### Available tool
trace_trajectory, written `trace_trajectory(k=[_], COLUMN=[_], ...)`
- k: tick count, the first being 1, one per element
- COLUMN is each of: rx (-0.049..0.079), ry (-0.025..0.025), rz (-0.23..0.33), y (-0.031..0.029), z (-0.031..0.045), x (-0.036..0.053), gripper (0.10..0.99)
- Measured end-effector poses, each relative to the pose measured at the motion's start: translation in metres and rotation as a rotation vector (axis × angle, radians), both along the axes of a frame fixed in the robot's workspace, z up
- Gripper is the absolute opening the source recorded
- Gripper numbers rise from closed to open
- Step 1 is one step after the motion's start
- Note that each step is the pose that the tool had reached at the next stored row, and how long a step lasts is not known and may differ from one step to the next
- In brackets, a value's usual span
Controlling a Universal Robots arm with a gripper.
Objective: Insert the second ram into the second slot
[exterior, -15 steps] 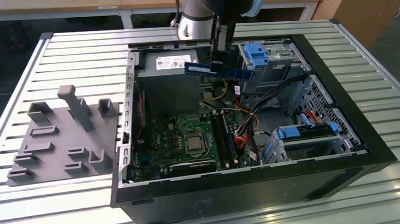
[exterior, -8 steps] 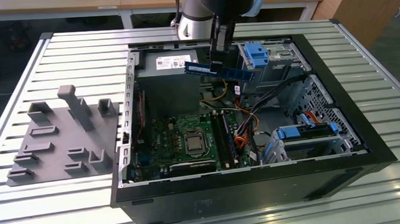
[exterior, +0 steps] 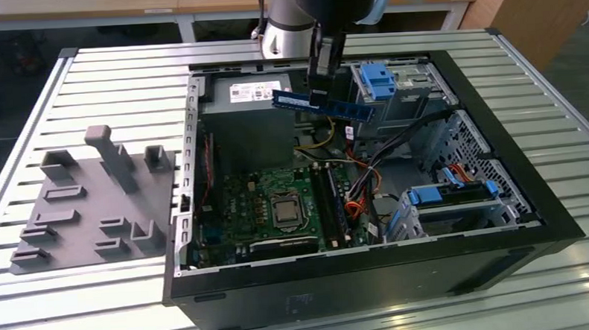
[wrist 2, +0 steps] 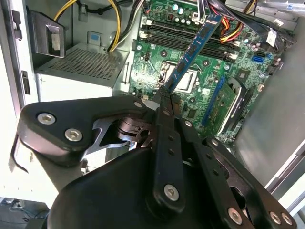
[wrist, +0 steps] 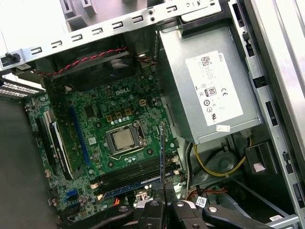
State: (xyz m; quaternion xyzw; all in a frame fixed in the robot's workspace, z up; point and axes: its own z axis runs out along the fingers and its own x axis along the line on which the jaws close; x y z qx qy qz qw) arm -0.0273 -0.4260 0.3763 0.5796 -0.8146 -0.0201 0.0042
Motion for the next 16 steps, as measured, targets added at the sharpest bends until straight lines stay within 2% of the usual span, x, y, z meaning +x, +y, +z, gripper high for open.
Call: trace_trajectory(k=[16], rx=[0.000], ry=[0.0000], rz=[-0.059], y=[0.0000], z=[0.0000], x=[0.0000], gripper=[0.122])
